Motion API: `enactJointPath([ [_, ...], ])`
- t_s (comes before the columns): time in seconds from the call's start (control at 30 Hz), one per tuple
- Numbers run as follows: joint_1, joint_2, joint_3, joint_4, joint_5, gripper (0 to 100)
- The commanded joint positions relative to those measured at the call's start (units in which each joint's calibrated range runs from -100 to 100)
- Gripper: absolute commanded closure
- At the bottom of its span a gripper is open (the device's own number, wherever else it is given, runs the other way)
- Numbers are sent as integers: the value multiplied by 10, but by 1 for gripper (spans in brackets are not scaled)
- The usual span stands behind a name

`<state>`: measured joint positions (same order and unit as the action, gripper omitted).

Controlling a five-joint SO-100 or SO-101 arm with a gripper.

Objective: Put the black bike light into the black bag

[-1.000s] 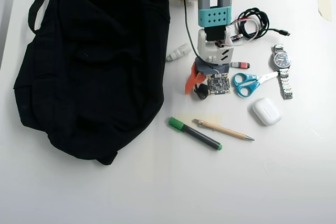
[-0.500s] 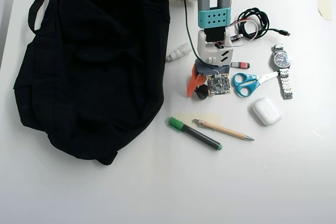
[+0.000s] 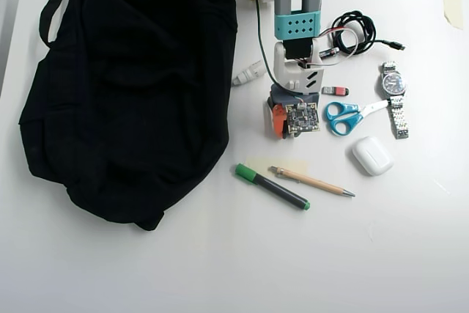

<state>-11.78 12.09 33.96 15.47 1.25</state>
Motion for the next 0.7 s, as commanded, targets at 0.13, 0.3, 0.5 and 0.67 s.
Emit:
enactJointPath([
  [0.13,-1,-16,-4,-9,-8,98],
  [0.3,3,-35,-9,-3,-8,98],
  [0.5,4,-109,-13,89,-2,98],
  [0.67,8,-172,-15,148,-1,98],
])
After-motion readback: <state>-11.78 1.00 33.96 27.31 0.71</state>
